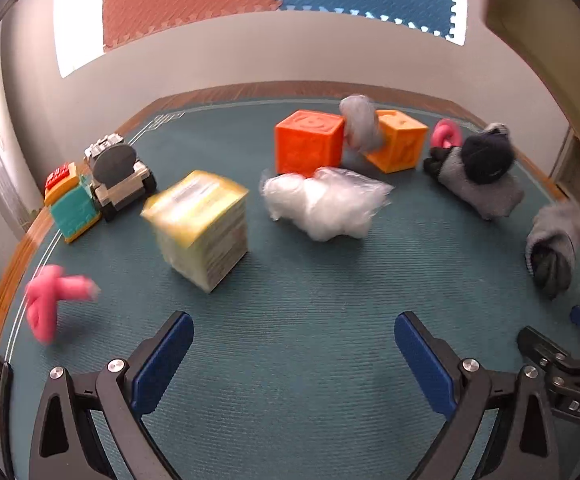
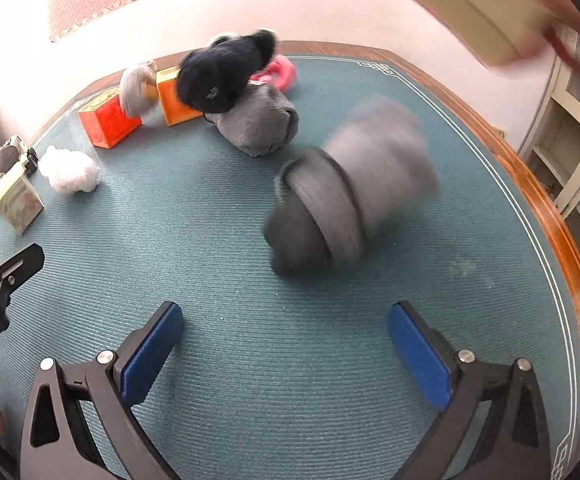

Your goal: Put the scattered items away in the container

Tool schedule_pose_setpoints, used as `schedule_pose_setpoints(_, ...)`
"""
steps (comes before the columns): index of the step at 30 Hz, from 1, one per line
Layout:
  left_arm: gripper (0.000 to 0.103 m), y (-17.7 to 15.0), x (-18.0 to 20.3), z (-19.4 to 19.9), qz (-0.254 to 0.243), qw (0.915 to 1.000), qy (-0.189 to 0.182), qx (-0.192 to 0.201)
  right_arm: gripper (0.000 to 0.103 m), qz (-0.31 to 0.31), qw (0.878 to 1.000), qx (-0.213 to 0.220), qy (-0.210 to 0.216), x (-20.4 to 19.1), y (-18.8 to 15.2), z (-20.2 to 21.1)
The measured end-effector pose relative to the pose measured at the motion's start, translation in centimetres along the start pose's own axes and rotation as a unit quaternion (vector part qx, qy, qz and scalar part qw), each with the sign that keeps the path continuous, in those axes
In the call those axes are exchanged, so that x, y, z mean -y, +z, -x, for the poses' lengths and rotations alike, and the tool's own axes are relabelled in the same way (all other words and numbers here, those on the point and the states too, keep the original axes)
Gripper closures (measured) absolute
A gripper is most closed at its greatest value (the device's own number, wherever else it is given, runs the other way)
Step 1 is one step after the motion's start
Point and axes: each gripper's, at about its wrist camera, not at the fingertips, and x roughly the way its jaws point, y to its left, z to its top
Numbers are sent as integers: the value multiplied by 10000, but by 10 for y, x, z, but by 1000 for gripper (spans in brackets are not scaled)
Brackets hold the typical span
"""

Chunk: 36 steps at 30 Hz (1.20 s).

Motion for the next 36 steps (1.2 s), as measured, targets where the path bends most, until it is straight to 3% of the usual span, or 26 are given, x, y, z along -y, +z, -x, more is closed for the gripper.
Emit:
schedule_pose_setpoints(10, 1, 9, 19, 11, -125, 9997, 133, 167, 0, 7, 10000, 23, -16, 0, -2, -1)
schedule_pose_setpoints(13, 1, 8, 18, 9, -36, 9992, -147, 360, 0, -7, 10000, -11, 10, 2, 1, -3)
schedule_pose_setpoints(19, 1, -5, 11, 33, -16, 9983, -261, 523, 0, -5, 10000, -7, 6, 4, 3, -2)
schedule_pose_setpoints(36, 1, -13, 15, 42, 23, 9987, -92, 499, 0, 6, 10000, -6, -10, -4, -2, 1)
